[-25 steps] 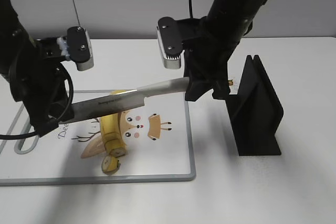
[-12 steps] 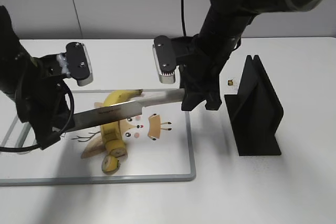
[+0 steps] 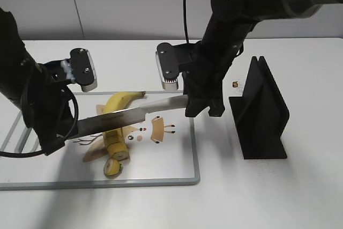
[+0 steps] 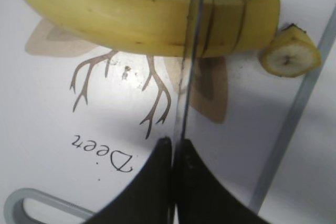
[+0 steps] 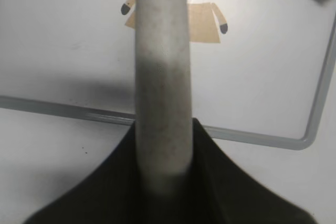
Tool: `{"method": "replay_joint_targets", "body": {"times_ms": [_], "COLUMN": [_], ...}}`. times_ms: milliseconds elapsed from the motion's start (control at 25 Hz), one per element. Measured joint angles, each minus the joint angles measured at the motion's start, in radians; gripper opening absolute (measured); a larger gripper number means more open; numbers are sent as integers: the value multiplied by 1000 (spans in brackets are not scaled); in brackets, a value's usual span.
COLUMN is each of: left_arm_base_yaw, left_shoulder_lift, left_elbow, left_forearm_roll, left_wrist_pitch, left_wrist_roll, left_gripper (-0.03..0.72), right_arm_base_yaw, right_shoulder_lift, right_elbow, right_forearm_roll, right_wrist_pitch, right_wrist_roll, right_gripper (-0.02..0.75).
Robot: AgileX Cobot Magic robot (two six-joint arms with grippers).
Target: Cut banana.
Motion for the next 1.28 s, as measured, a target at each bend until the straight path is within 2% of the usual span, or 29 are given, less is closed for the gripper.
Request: {"method": "replay_joint_targets", "body": {"times_ms": [1280], "left_arm_base_yaw": [1], "left_shoulder_lift": [153], "left_elbow": [-19], "left_forearm_roll": [-9], "left_wrist_pitch": [-30], "left_wrist_roll": [2], "left_gripper": [-7], "right_arm_base_yaw": [-5], "right_shoulder_lift": [124], "right_elbow": [-6], "right_forearm_roll": [12], "right_wrist_pitch": [-50], "right_wrist_roll": [-1], "right_gripper": [171]}}
